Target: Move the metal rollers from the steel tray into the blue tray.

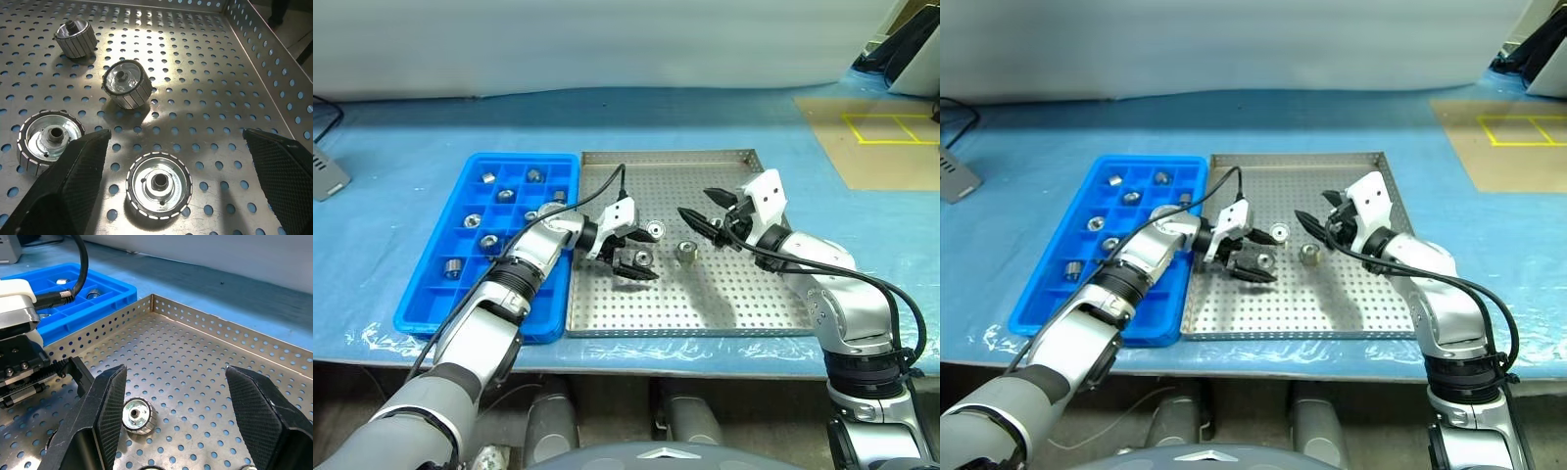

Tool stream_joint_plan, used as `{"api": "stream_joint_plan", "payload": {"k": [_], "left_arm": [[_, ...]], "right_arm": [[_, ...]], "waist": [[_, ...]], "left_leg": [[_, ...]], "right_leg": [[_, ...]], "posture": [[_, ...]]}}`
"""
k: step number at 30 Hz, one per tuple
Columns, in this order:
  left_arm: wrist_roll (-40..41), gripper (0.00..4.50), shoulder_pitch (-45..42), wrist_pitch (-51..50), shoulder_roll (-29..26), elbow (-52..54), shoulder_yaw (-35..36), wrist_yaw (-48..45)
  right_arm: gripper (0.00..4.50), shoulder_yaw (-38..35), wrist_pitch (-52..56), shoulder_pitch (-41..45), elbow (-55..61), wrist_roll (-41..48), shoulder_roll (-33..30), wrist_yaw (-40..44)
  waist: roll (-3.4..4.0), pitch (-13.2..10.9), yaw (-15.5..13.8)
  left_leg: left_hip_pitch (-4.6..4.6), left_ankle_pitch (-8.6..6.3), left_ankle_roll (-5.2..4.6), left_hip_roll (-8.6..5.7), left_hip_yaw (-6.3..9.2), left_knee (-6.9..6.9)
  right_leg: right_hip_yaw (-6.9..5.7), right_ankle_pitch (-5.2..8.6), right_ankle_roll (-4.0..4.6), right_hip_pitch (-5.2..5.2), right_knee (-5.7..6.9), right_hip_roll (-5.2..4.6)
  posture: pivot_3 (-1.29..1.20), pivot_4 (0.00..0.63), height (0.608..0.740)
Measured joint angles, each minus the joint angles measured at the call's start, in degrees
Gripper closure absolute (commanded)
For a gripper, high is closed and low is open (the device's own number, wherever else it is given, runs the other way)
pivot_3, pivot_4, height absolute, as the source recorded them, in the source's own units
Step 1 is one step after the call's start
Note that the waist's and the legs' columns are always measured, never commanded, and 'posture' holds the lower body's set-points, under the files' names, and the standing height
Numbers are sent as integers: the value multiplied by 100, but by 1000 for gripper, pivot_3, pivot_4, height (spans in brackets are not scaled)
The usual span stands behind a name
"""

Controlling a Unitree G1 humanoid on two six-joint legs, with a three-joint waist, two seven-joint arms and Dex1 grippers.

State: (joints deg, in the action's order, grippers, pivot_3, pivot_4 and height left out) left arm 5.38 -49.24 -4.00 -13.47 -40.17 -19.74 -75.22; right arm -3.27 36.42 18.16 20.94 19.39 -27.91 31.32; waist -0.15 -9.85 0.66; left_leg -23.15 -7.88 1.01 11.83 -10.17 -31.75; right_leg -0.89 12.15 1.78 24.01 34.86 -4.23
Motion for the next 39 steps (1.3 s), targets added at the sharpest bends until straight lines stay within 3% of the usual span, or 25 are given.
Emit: {"api": "stream_joint_plan", "payload": {"k": [15,25,33,39], "left_arm": [[-676,14,-22,665,394,-862,-48,645],[-779,2765,-169,989,358,-1209,56,698],[-633,2755,-87,952,173,-888,284,643],[269,2755,228,5,-446,983,960,321]], "right_arm": [[1158,48,-16,-3,-18,-141,-72,-26],[1158,73,-37,-72,-24,-220,-71,-22],[1158,166,-87,31,-191,-215,-38,23],[1158,184,-15,149,-187,98,-27,325]], "waist": [[0,0,19],[0,0,25],[1,0,36],[3,-1,22]], "left_leg": [[3,-15,-22,0,0,-28],[4,-21,-30,0,0,-37],[-2,-21,-30,2,-1,-35],[-5,-25,-36,3,-8,-25]], "right_leg": [[0,0,0,-18,-4,-5],[1,0,-1,-25,-7,-7],[1,0,-1,-14,-7,-6],[4,1,0,-7,-11,-8]], "posture": [[-457,150,740],[-445,150,740],[-422,150,740],[-370,150,740]]}}
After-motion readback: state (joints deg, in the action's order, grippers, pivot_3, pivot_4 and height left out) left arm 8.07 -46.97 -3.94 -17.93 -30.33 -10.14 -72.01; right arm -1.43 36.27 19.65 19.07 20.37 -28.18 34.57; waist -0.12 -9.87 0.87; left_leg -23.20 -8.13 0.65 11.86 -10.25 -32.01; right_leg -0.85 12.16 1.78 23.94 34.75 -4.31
